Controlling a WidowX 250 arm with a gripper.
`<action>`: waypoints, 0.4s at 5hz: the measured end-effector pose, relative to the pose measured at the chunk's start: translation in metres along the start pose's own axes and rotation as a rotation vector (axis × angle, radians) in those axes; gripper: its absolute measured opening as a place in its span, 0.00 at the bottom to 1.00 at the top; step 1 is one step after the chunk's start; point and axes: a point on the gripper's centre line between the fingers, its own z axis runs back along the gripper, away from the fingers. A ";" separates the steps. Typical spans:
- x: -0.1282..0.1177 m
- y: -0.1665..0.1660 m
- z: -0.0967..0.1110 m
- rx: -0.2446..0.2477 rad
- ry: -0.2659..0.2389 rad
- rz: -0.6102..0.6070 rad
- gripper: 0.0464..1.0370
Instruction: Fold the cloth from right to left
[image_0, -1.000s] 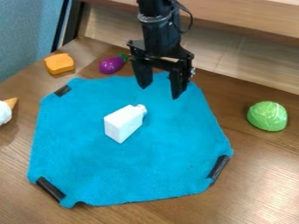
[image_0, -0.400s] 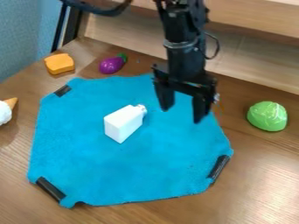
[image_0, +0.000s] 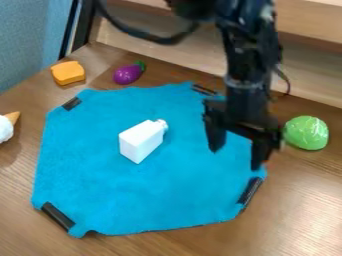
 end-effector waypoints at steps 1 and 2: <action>-0.002 -0.009 -0.018 0.020 0.019 0.057 0.96; -0.004 -0.013 -0.032 0.035 0.043 0.077 0.91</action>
